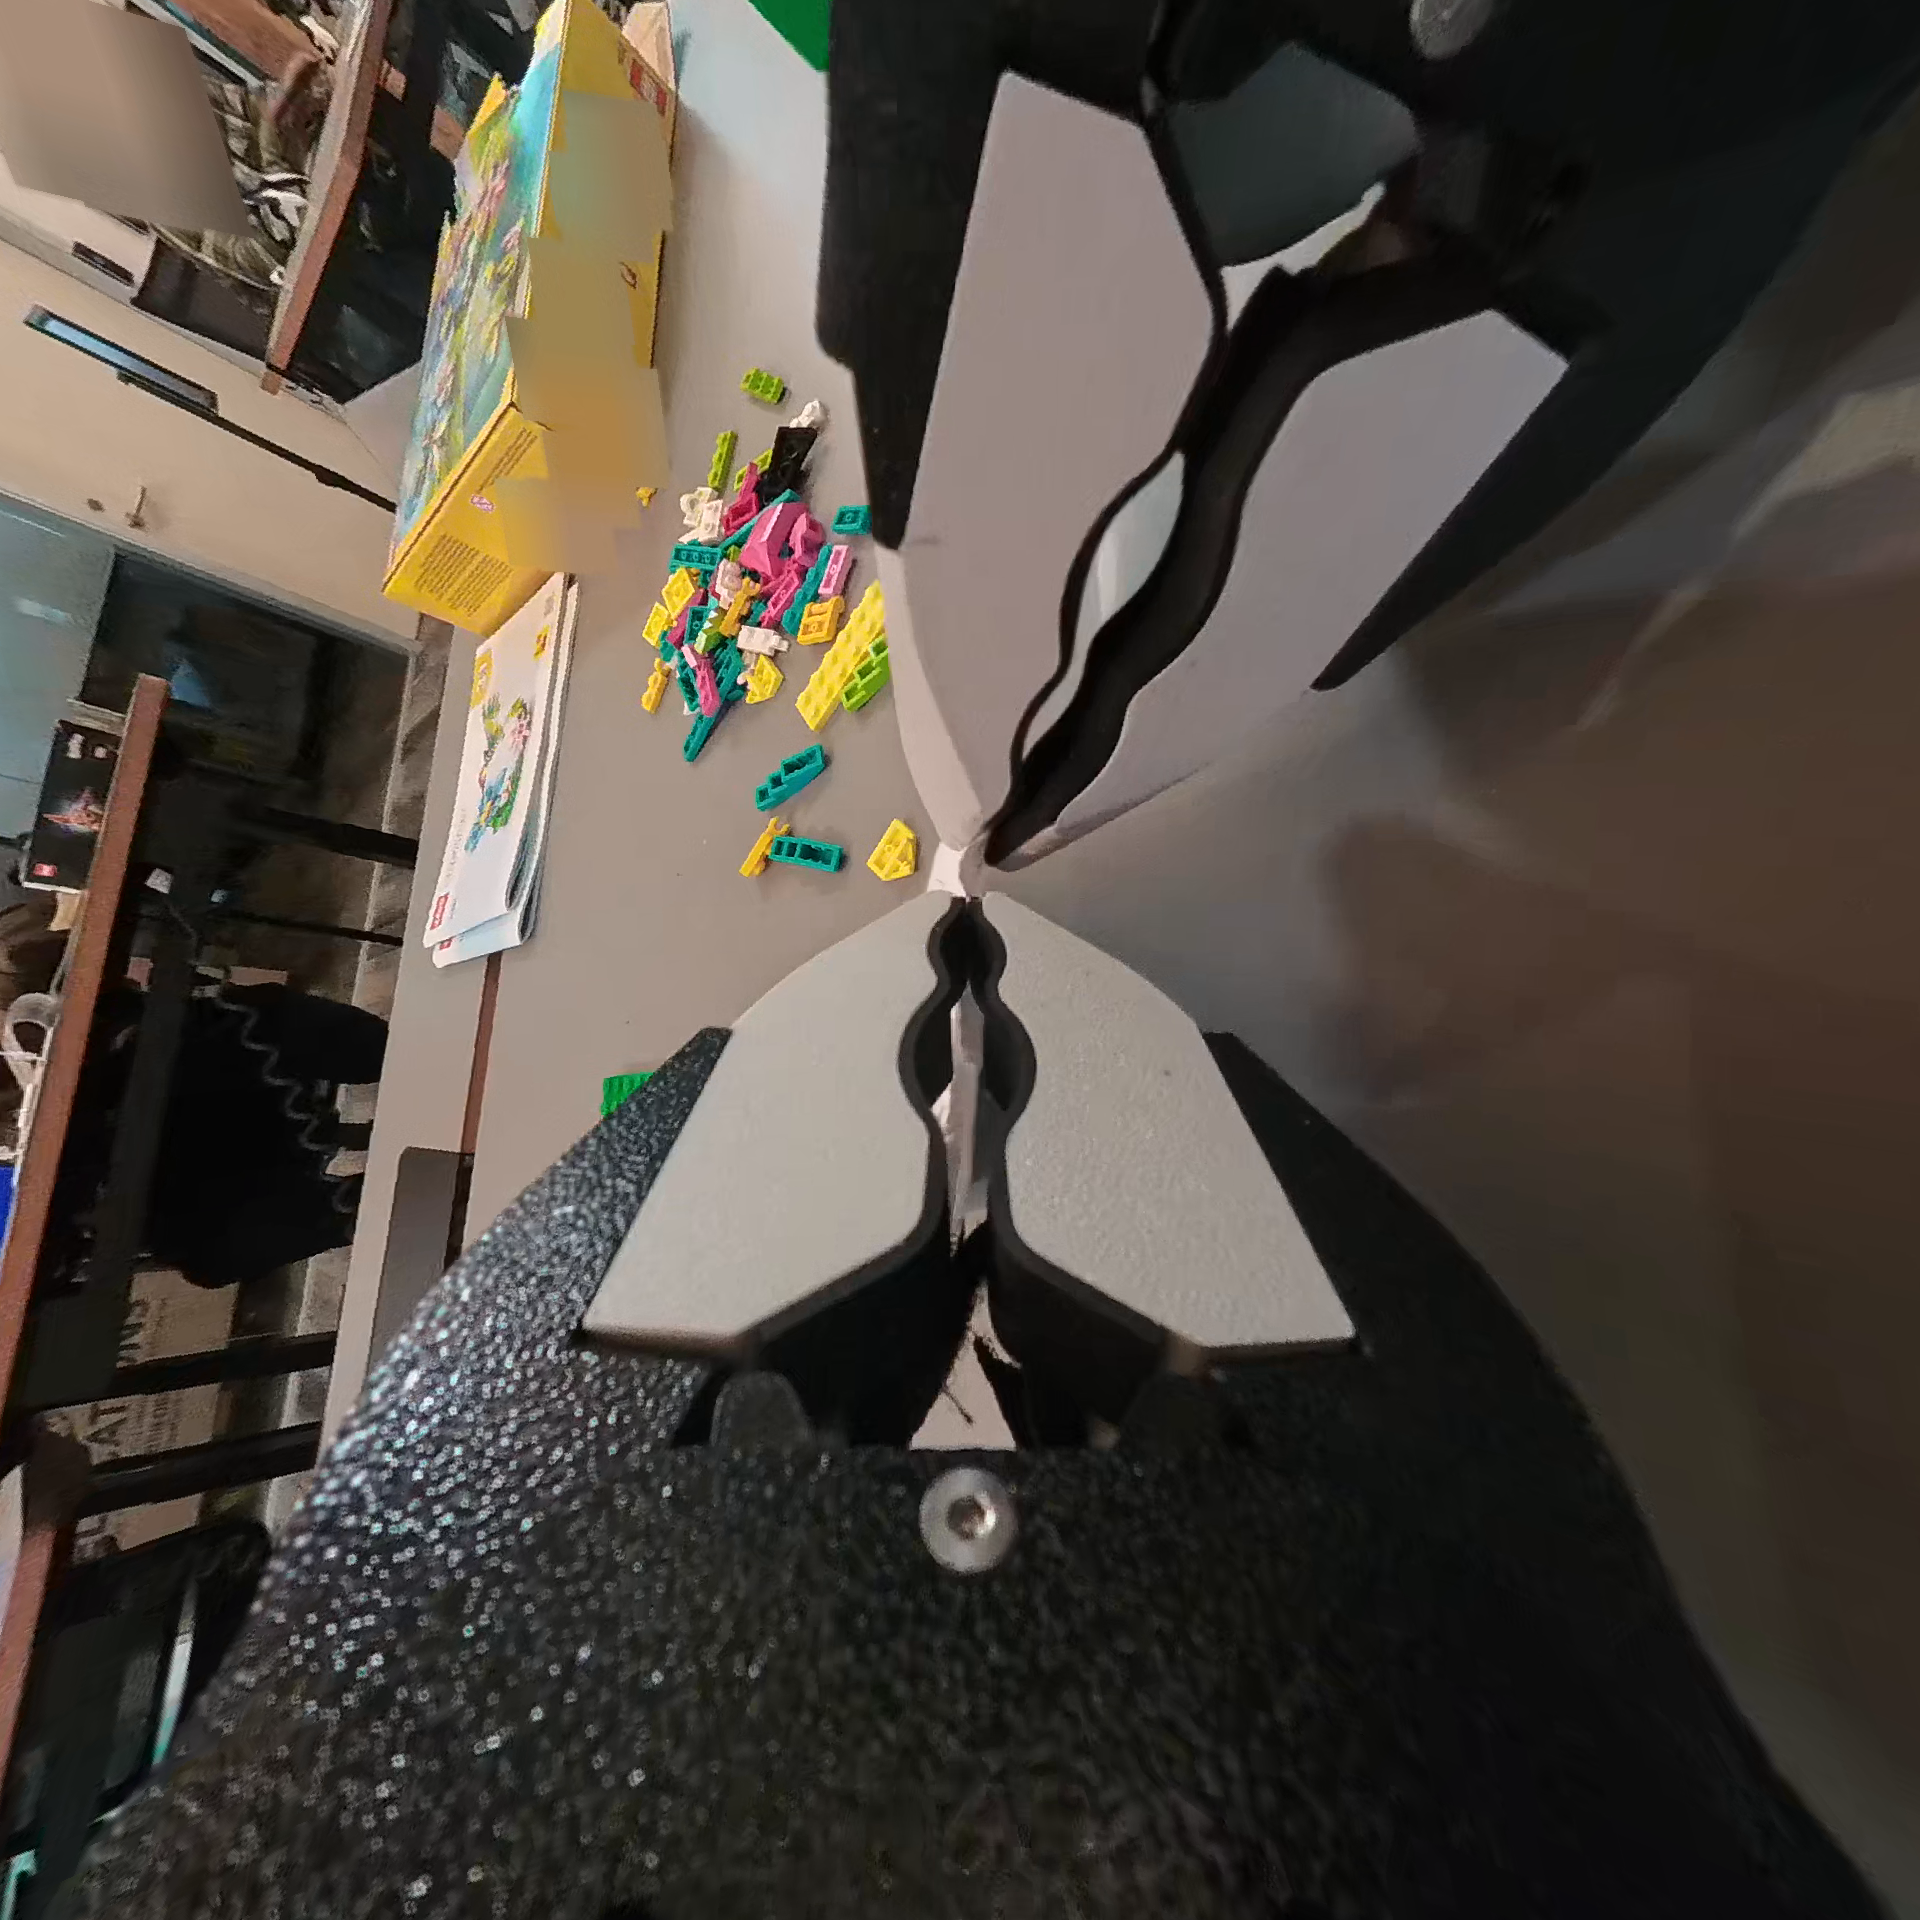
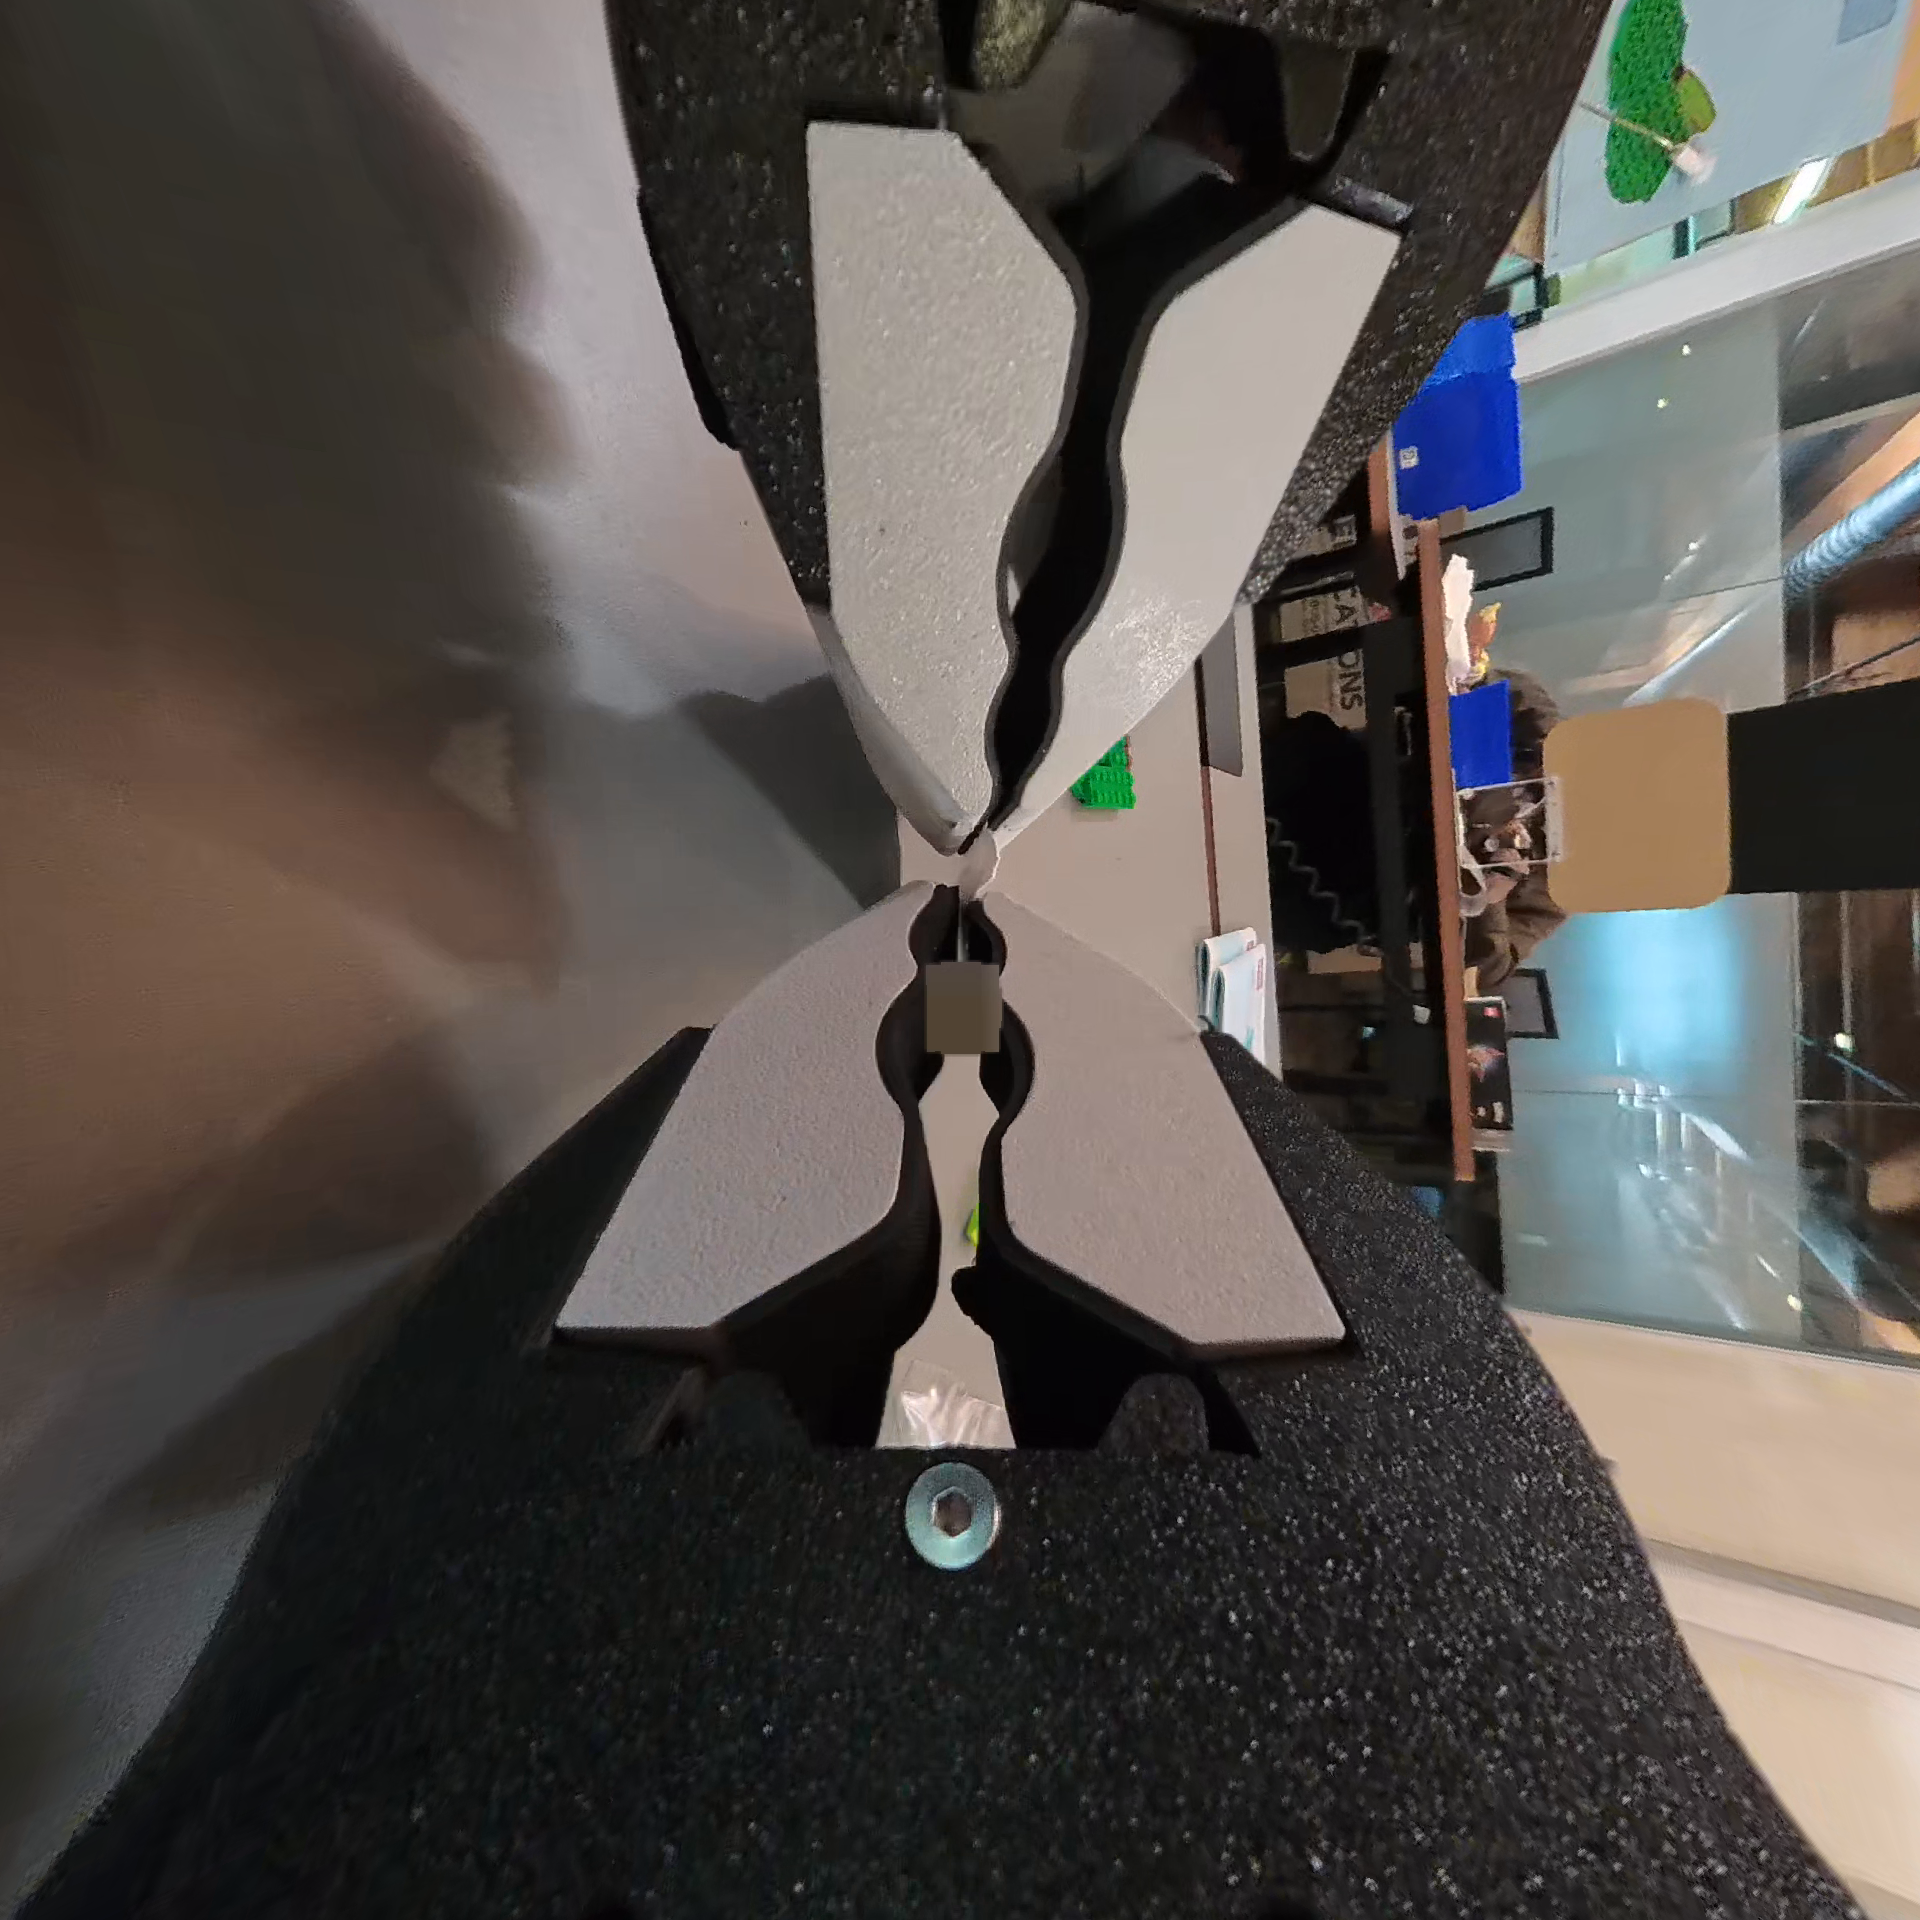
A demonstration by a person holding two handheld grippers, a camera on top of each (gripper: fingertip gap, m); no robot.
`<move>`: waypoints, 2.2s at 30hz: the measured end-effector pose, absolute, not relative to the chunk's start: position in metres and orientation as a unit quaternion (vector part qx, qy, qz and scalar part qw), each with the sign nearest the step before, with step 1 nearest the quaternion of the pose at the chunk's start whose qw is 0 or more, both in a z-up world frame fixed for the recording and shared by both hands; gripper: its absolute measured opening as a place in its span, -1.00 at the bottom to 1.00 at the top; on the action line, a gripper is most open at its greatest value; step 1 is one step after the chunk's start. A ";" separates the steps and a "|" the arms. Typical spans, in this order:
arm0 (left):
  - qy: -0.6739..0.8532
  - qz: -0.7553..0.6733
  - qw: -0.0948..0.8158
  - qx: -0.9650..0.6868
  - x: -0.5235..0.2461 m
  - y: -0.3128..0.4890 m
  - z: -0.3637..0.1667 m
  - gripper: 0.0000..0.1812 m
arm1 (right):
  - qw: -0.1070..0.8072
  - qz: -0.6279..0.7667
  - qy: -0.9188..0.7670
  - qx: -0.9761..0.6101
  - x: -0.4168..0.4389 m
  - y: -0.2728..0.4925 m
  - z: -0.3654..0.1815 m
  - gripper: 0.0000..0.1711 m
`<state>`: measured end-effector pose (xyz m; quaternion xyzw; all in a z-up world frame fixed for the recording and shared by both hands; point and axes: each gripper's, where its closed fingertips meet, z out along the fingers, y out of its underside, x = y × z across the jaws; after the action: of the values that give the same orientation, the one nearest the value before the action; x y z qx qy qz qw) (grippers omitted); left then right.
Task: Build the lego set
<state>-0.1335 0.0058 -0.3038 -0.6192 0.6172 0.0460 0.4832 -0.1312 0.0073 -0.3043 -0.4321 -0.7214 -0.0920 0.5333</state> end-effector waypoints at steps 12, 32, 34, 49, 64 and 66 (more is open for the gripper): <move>0.638 0.060 0.478 -0.601 -0.133 0.002 -0.305 -1.00 | 0.531 -0.066 -0.718 -0.446 -0.133 0.005 -0.304 -0.98; 0.588 0.141 0.594 -0.530 -0.132 0.010 -0.303 -0.42 | 0.522 0.061 -0.677 -0.516 -0.127 0.005 -0.310 -1.00; 0.590 0.134 0.605 -0.517 -0.129 0.006 -0.298 -0.57 | 0.519 0.056 -0.683 -0.510 -0.127 0.004 -0.312 -1.00; 0.659 0.150 0.561 -0.479 -0.128 -0.001 -0.311 -1.00 | 0.483 0.002 -0.742 -0.464 -0.131 0.002 -0.312 -1.00; 0.654 0.272 0.633 -0.312 -0.132 -0.018 -0.276 -1.00 | 0.200 0.630 -0.429 -0.616 -0.140 -0.029 -0.280 -0.99; 0.652 0.280 0.636 -0.304 -0.133 -0.018 -0.274 -1.00 | 0.186 0.650 -0.409 -0.612 -0.141 -0.029 -0.279 -0.99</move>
<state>-0.1327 -0.0182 -0.2742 -0.3038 0.6517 0.2797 0.6362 -0.1408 -0.0295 -0.2790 -0.6123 -0.4093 0.6504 0.1856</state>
